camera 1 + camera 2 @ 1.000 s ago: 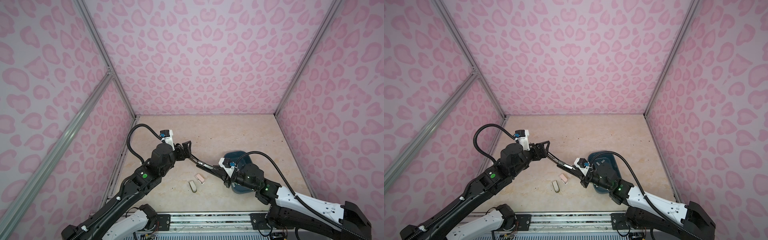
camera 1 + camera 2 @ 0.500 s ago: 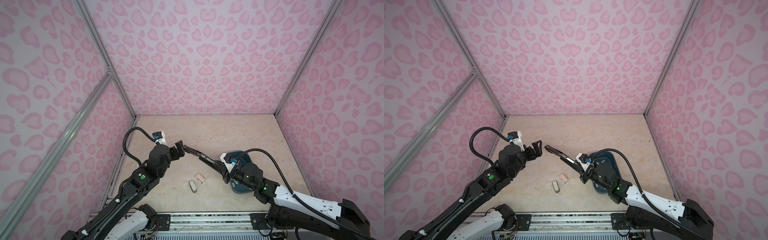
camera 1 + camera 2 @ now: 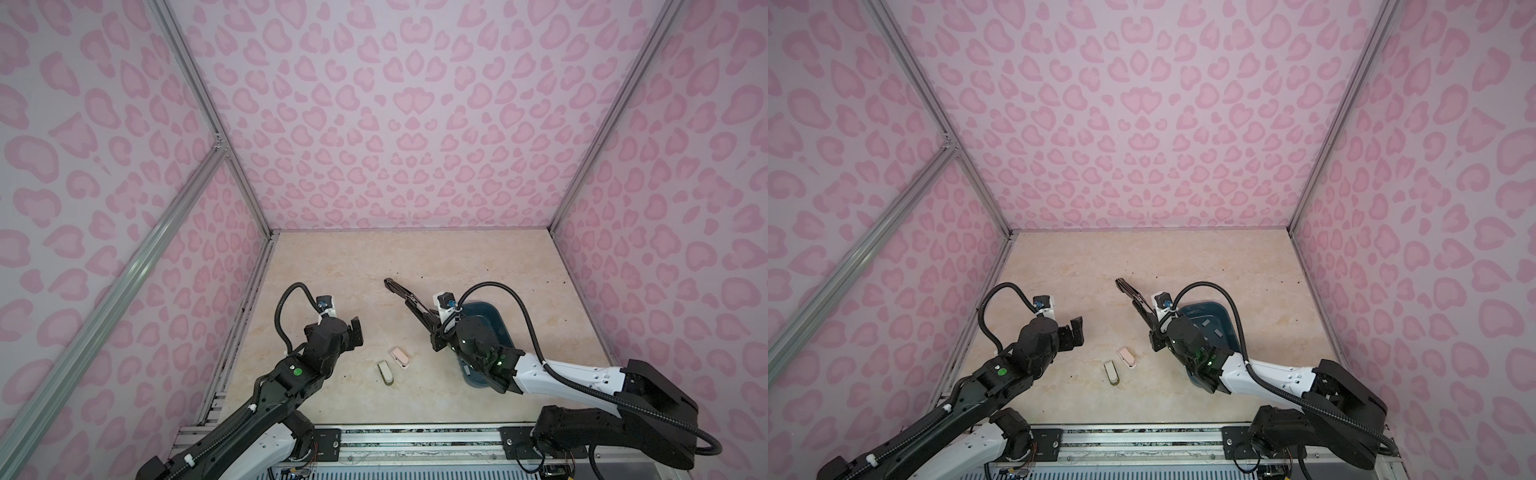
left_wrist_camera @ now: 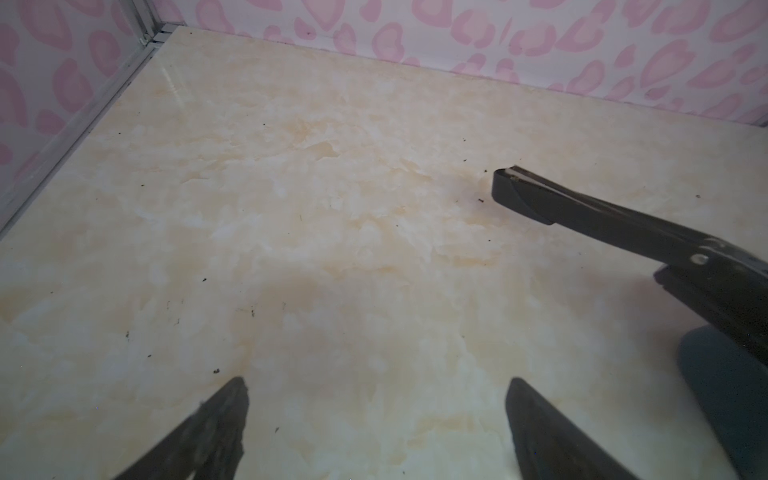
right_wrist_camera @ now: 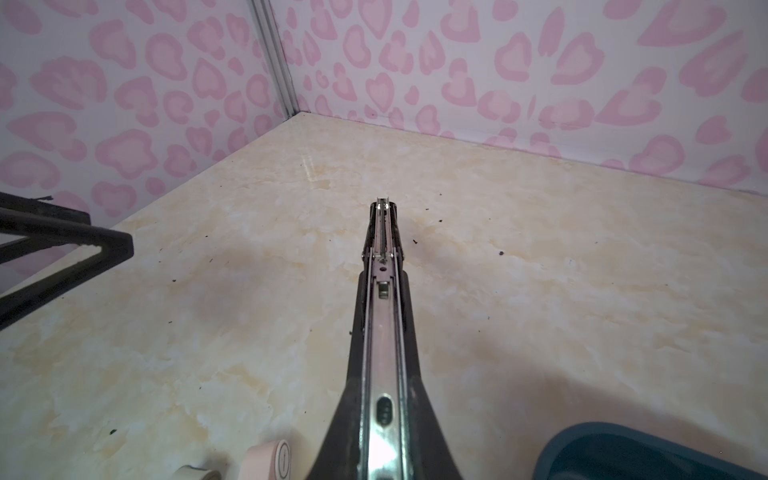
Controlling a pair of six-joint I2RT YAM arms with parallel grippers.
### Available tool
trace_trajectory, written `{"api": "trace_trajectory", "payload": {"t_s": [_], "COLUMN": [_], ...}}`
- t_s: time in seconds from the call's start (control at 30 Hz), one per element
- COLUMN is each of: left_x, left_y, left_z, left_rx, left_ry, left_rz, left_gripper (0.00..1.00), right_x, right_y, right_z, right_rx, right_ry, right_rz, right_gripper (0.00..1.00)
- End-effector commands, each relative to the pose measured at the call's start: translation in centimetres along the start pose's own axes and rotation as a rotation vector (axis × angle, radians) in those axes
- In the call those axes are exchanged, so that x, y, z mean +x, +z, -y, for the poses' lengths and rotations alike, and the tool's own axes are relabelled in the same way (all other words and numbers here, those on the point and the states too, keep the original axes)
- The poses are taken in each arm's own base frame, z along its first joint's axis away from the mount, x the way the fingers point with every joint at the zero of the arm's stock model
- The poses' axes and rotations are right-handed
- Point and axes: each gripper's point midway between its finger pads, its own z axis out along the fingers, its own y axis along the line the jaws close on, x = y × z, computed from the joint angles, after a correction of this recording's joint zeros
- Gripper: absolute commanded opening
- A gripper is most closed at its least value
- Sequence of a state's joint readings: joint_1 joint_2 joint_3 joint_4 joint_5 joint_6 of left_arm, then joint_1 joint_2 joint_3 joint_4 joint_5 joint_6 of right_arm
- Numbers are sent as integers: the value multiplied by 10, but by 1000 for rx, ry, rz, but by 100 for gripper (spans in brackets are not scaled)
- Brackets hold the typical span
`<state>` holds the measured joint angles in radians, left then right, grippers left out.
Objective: Load the staples into the stapler
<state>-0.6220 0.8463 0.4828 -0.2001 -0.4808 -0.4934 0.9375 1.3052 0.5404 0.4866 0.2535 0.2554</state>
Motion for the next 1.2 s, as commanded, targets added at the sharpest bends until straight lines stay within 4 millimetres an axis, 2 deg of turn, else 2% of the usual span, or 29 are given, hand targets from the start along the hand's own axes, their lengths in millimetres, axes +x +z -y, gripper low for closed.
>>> {"api": "trace_trajectory", "payload": {"t_s": [0.0, 0.1, 0.2, 0.33, 0.5, 0.77, 1.17], "left_x": [8, 19, 27, 28, 27, 25, 25], "left_y": [14, 20, 27, 27, 24, 15, 16], "left_z": [3, 16, 6, 22, 19, 20, 18], "left_rx": [5, 81, 39, 116, 106, 144, 128], "left_ry": [51, 55, 33, 73, 69, 53, 55], "left_rz": [15, 8, 24, 15, 49, 97, 96], "left_gripper": [97, 97, 97, 97, 97, 97, 97], "right_x": [-17, -11, -7, -5, 9, 33, 71], "right_y": [4, 10, 15, 18, 21, 13, 17], "right_z": [7, 8, 8, -3, -7, 8, -4], "right_rx": [68, 128, 197, 215, 245, 328, 328], "right_ry": [82, 57, 42, 63, 86, 148, 164], "right_rz": [86, 64, 52, 73, 69, 70, 25], "right_gripper": [0, 0, 0, 0, 0, 0, 4]}}
